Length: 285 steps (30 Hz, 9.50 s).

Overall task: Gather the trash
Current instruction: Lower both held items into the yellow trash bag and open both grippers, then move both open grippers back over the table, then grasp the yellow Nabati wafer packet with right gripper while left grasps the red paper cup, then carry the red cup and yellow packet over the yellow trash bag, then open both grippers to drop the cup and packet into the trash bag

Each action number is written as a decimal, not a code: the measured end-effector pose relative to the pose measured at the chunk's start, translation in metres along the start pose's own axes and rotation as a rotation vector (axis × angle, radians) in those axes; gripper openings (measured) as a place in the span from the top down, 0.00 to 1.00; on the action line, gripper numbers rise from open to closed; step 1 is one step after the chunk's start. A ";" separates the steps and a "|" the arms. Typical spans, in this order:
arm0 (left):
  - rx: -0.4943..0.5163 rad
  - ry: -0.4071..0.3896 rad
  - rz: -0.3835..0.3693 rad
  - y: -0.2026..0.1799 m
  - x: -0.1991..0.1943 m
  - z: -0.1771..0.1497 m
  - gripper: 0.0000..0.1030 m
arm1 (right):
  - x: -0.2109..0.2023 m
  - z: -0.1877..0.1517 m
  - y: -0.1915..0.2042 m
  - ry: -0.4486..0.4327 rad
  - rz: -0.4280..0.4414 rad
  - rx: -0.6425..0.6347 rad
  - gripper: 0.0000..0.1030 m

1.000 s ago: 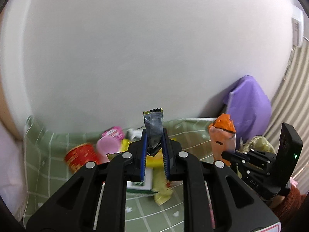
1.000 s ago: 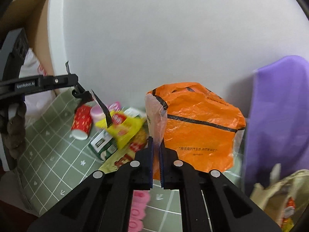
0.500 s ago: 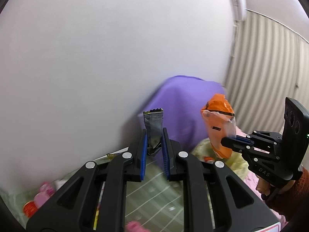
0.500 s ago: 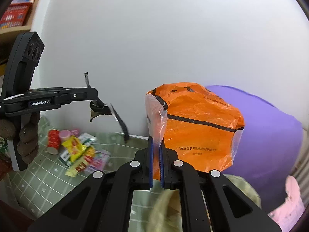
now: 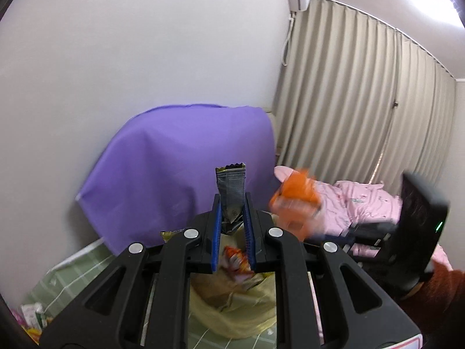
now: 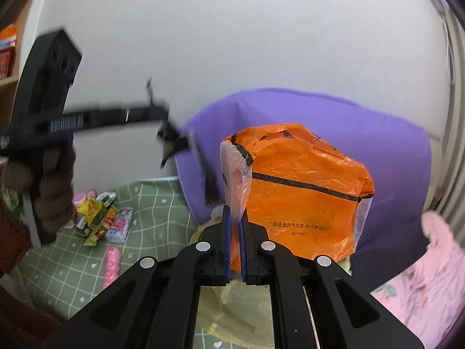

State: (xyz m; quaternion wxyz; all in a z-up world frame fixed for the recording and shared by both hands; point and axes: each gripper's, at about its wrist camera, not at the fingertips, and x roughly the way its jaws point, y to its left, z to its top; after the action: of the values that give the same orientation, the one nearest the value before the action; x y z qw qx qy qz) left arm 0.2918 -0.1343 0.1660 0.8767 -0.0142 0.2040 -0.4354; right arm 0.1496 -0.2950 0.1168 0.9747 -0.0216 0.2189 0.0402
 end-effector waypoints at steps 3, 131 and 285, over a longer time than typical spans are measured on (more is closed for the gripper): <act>0.027 -0.018 -0.019 -0.012 0.009 0.020 0.87 | 0.013 -0.015 -0.005 0.040 0.020 0.000 0.93; -0.825 0.225 0.761 0.278 -0.203 -0.256 0.48 | 0.223 -0.048 0.191 0.366 0.396 -0.144 0.91; -0.248 0.247 0.244 0.068 0.034 -0.100 0.44 | 0.051 -0.021 -0.047 0.068 -0.194 0.071 0.60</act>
State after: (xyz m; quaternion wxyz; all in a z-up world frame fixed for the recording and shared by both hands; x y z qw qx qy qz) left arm 0.3247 -0.1029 0.0489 0.8828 -0.0439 0.3623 -0.2958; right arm 0.1906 -0.3401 0.0775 0.9662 -0.0097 0.2499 -0.0628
